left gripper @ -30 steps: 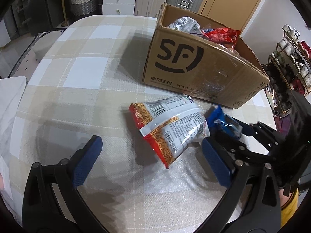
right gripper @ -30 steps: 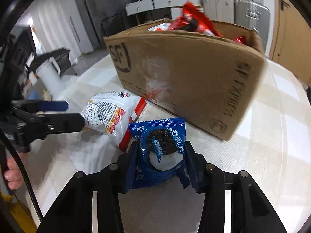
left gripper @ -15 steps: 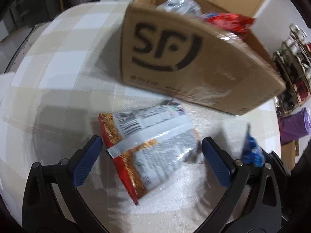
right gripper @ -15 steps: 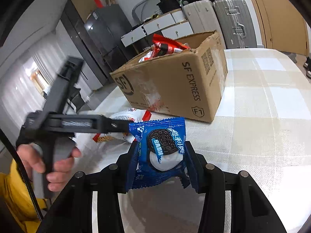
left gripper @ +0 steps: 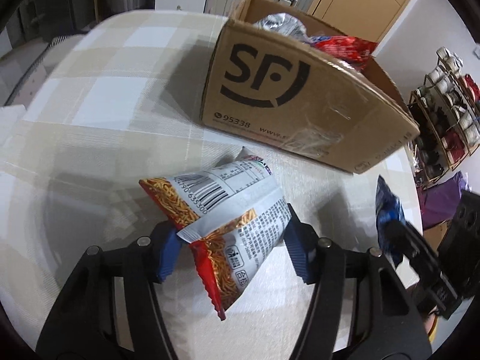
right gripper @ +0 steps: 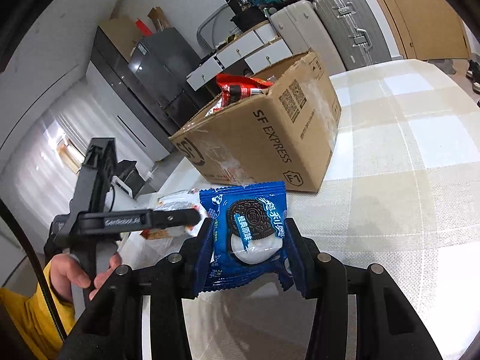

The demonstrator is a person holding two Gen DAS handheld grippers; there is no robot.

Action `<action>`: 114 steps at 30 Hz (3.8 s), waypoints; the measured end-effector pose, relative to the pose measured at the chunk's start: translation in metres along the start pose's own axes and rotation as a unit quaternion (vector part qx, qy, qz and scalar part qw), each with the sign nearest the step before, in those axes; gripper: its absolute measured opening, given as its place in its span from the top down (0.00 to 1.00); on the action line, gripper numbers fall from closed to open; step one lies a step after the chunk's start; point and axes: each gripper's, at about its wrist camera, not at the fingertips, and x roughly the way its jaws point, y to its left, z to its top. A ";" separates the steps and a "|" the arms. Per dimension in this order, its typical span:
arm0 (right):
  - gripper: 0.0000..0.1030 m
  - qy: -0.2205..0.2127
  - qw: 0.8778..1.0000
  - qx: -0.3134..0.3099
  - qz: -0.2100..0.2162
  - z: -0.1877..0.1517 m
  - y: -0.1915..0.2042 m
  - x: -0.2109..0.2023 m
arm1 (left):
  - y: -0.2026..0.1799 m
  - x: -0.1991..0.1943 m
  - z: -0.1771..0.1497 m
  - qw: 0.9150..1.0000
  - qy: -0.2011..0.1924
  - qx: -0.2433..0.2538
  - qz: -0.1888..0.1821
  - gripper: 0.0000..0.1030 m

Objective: Organize snacks
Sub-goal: 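Carry the noodle snack bag with the left tool while the right tool carries the Oreo packet to the box, then open the left tool inside the box while the right tool releases the Oreo packet there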

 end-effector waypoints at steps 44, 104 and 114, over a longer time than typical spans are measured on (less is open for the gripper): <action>0.55 -0.116 0.984 -0.138 0.006 -0.001 0.211 -0.145 | 0.002 -0.289 -0.126 0.966 -0.238 0.095 -0.033 0.43; 0.55 0.059 0.992 -0.046 -0.098 0.202 0.005 0.070 | -0.096 0.002 0.205 0.986 -0.110 0.122 -0.030 0.43; 0.51 0.044 0.992 -0.061 -0.104 0.200 0.010 0.064 | -0.098 0.026 0.197 0.986 -0.101 0.129 -0.024 0.43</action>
